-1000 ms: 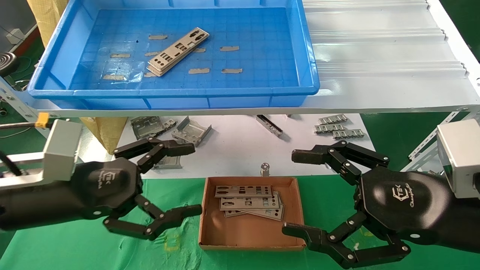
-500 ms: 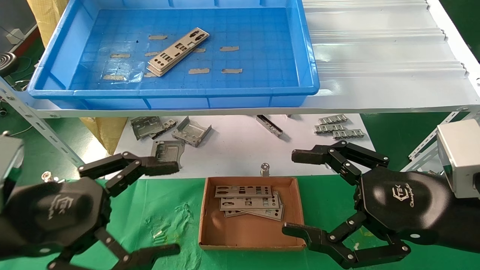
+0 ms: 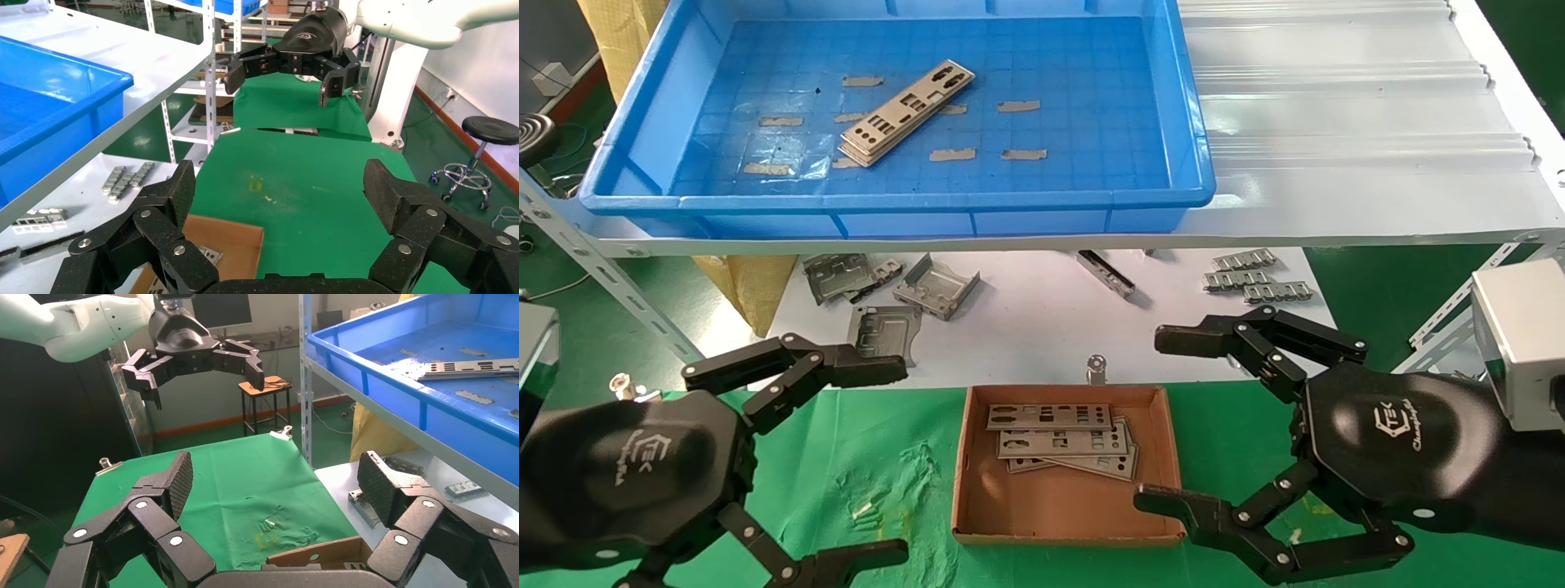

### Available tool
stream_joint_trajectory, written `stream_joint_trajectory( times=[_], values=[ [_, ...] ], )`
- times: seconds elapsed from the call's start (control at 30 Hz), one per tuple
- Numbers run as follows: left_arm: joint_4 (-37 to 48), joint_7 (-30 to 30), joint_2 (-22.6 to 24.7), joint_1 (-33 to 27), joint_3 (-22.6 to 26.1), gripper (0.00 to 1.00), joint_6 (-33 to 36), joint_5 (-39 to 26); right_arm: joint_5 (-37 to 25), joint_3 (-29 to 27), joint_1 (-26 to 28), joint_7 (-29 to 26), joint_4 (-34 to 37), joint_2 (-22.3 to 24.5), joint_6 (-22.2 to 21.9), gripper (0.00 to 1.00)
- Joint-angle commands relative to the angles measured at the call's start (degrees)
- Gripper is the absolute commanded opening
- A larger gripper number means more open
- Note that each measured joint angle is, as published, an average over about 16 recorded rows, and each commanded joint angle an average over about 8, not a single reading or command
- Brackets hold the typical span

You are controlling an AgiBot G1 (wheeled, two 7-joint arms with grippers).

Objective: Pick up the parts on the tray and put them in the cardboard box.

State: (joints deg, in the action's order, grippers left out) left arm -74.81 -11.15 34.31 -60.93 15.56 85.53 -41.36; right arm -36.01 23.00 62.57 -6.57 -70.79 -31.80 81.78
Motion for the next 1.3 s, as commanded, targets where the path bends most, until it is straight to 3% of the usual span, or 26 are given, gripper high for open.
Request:
stream_joint_trajectory(
  times=[0.03, 1.3],
  values=[
    [0.2, 0.1, 0.1, -0.1, 0.1, 1.00, 0.0, -0.1, 0.0, 0.0, 0.0, 0.0, 0.0, 0.0, 0.0, 1.00],
    [1.2, 0.4, 0.7, -0.6, 0.4, 1.00, 0.2, -0.5, 0.0, 0.0, 0.0, 0.0, 0.0, 0.0, 0.0, 1.00]
  ],
)
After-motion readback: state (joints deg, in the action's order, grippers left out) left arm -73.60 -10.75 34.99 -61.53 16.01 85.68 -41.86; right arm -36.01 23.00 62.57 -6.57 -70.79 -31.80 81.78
